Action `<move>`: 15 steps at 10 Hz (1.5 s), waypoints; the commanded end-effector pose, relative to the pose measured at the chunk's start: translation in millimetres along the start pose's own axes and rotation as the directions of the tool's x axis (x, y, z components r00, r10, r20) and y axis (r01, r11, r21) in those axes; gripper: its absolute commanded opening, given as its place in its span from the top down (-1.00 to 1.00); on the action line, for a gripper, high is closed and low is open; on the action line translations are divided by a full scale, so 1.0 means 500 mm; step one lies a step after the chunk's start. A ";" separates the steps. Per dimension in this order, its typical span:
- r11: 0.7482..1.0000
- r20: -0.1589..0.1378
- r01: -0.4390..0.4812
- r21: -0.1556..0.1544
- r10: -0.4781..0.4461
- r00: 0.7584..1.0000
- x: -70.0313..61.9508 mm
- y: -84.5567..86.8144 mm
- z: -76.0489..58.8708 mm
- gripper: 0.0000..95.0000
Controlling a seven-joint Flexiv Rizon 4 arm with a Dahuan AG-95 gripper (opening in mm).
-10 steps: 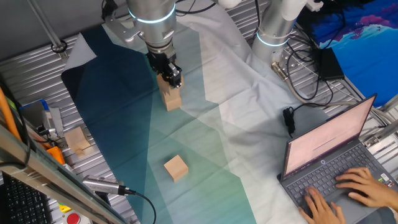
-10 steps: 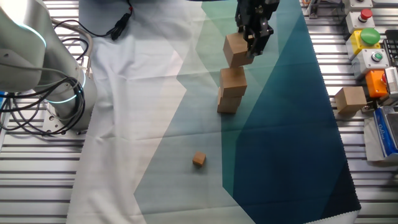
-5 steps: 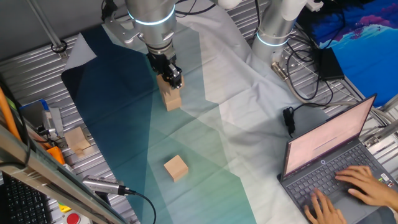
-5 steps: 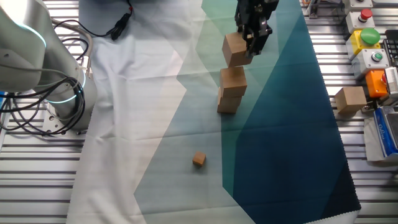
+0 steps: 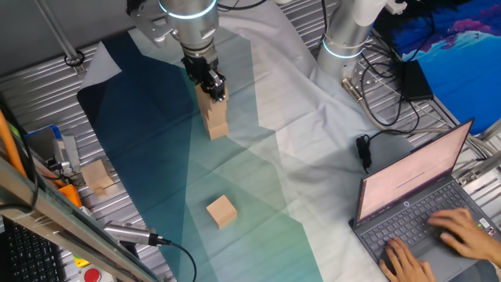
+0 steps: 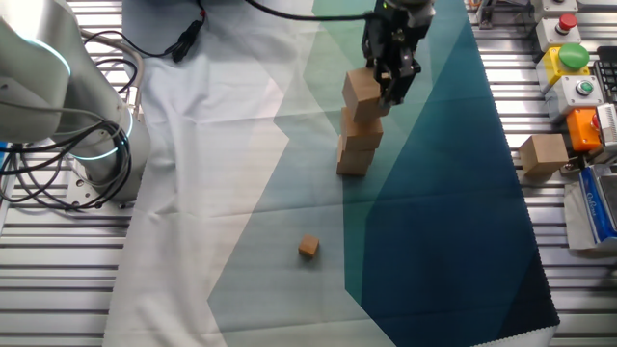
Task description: Stack the blocks in a vertical line of five
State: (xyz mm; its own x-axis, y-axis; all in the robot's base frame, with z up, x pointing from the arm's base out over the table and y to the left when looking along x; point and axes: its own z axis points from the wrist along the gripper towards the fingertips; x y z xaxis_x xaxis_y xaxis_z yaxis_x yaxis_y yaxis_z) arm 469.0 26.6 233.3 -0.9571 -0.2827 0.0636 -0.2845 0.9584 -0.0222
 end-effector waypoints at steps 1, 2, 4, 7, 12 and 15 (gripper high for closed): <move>0.999 0.006 -0.019 -0.028 0.019 1.000 0.004 -0.018 0.001 1.00; 0.998 0.006 -0.029 -0.052 0.030 1.000 0.006 -0.025 0.001 1.00; 0.996 0.013 -0.054 -0.067 0.055 0.998 0.012 -0.029 0.001 1.00; 0.993 0.015 -0.086 -0.080 0.088 0.996 0.021 -0.034 0.009 1.00; 0.989 0.017 -0.116 -0.089 0.118 0.993 0.032 -0.044 0.024 1.00; 0.985 0.019 -0.130 -0.116 0.133 0.991 0.033 -0.043 0.023 1.00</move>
State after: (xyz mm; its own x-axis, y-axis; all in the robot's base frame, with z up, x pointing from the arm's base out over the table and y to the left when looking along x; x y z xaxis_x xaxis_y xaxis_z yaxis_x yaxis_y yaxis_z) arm 459.3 0.7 223.1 -0.9872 -0.1540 0.0419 -0.1499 0.9848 0.0873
